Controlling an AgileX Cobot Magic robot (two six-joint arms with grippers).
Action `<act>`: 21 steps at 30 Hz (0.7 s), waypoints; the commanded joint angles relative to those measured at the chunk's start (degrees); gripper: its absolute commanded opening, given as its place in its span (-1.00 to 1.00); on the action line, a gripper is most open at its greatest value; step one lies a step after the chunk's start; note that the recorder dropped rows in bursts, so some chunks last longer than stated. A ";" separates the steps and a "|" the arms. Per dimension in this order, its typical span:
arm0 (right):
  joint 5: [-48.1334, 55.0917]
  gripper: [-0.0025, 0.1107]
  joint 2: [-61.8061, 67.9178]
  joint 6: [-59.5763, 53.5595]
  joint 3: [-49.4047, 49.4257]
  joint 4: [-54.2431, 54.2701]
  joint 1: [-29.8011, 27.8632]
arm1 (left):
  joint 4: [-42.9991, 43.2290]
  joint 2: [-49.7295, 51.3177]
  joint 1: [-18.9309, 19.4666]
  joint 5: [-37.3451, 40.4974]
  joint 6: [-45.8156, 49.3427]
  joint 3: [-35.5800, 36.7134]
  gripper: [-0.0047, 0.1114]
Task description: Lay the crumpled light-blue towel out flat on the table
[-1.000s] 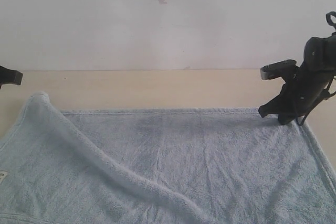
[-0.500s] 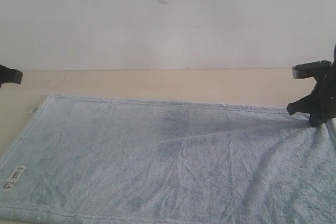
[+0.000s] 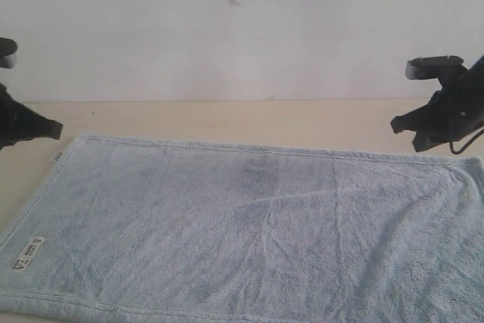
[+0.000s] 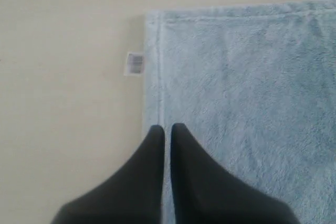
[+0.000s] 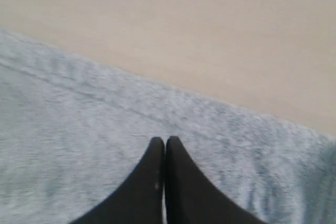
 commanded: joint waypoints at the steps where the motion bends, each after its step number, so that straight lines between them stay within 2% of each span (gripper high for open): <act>1: 5.36 -0.96 -3.87 -6.91 0.48 10.50 4.34 | -0.64 7.16 -2.58 -4.27 0.39 -8.51 -0.85; 6: -1.39 -0.96 -8.13 -8.42 5.67 11.46 10.66 | -1.08 22.85 -2.58 2.95 1.04 -24.26 -0.85; 9: -3.12 -0.96 -8.11 -8.53 6.28 11.46 10.42 | -1.08 28.58 -2.58 4.98 3.82 -28.31 -0.85; 12: -3.66 -0.96 -8.12 -9.04 6.28 11.30 10.42 | 1.93 30.92 -2.58 5.44 3.81 -29.19 -0.85; 15: -3.79 -0.96 -8.12 -9.04 6.28 11.30 10.42 | 2.51 31.05 -2.58 10.02 3.81 -29.19 -0.85; 19: -3.79 -0.96 -8.12 -9.04 6.28 11.30 10.42 | 2.64 28.06 -2.58 18.21 7.41 -27.92 -0.85; 21: -3.68 -0.96 -8.12 -9.09 6.28 11.30 10.42 | 1.88 24.77 -2.48 19.27 7.41 -25.40 -0.85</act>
